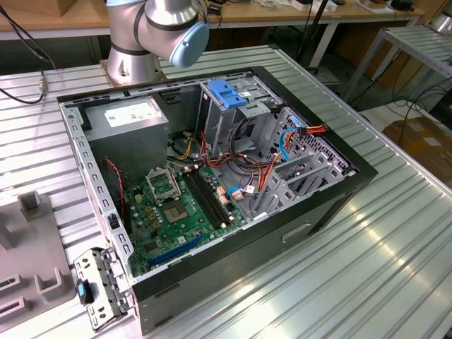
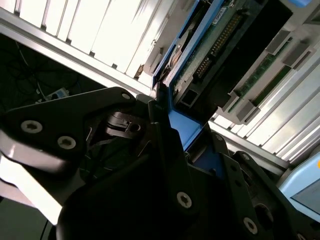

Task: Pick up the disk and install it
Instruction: 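Pick up the disk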

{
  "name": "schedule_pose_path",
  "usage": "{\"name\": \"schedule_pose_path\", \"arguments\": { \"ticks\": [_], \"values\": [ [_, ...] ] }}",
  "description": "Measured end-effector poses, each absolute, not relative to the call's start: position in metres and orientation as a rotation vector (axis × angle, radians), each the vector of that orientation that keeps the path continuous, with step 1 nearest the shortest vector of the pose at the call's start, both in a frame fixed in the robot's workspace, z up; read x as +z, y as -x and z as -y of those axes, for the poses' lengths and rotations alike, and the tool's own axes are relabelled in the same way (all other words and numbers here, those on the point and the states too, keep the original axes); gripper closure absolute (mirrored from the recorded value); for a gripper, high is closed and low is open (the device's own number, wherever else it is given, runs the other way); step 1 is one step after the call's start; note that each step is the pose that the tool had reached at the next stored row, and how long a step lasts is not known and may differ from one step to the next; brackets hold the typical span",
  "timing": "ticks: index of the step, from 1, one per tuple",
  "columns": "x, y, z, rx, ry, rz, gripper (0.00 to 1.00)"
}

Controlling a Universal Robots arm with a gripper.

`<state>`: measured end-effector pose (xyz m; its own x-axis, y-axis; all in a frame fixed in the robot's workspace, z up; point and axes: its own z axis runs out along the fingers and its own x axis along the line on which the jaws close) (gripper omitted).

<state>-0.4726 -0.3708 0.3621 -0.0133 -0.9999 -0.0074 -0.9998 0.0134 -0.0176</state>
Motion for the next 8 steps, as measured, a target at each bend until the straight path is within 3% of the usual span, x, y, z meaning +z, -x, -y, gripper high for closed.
{"name": "schedule_pose_path", "arguments": {
  "ticks": [8],
  "values": [
    [0.3704,0.4725,0.3707,-0.008,2.194,-2.224,0.63]
  ]
}}
